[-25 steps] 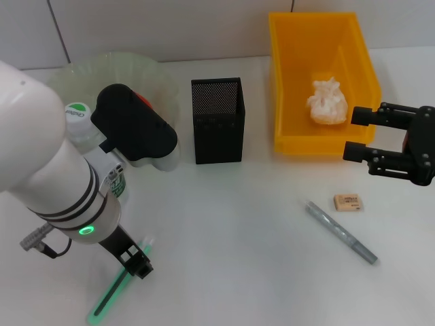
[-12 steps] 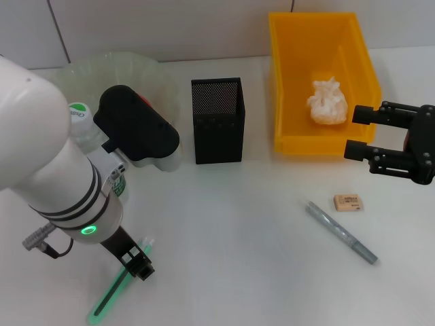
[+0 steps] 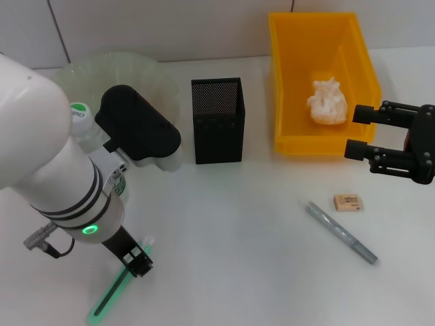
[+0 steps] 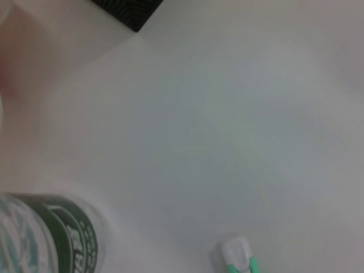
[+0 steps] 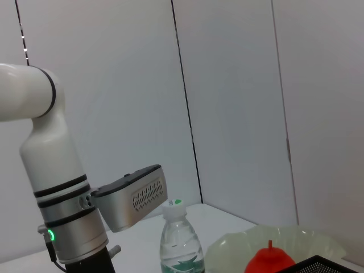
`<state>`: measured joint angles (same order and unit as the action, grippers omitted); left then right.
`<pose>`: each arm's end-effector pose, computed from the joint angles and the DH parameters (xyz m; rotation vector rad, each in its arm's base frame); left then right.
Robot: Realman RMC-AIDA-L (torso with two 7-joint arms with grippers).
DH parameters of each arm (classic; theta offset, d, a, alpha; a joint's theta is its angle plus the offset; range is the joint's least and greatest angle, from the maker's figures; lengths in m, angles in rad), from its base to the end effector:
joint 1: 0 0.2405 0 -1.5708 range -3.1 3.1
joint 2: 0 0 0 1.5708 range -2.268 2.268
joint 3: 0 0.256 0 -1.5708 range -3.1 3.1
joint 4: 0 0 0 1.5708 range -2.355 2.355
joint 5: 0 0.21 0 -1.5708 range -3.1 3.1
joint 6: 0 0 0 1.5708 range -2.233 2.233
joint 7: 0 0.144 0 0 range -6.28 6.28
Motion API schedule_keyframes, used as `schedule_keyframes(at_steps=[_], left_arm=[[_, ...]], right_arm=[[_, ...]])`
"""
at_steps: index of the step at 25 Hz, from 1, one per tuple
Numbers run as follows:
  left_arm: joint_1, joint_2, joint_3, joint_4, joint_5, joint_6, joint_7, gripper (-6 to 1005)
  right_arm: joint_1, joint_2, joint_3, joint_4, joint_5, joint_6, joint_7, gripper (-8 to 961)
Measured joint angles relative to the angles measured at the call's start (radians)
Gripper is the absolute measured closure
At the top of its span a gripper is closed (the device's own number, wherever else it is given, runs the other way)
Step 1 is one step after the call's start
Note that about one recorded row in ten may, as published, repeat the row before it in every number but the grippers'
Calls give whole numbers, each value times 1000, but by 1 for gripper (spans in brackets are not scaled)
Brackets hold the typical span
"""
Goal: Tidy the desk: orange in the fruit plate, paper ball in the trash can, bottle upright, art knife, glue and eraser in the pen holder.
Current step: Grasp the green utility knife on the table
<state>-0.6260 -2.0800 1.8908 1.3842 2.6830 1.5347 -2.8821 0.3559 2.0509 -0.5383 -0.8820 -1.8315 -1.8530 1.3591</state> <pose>-0.1594 0.3101 -0.0699 -2.5749 -0.7454 0.8676 0.2768 0.2846 0.0815 -2.5670 0.4280 0.9263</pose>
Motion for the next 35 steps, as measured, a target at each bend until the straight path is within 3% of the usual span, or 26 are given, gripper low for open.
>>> schedule_keyframes(at_steps=[5,8,13,24,35], left_arm=[[-7,0,0,-11,-10,2,0,507],[-9,0,1,-16,-15,3,1,615],[-13,0,0,-24,-21,1,1,610],[-20,0,-10,-35,-32,-2,1,718],[-22,0,-12,-39,-32,-1,1,752]], right_arm=[[0,0,0,0,0,0,0,340],[0,0,0,0,0,0,0,340],[-1,0,0,0,0,0,0,341],[-8,0,1,0,5,-2,-2,341],[-8,0,2,0,8,-6,-5,342]])
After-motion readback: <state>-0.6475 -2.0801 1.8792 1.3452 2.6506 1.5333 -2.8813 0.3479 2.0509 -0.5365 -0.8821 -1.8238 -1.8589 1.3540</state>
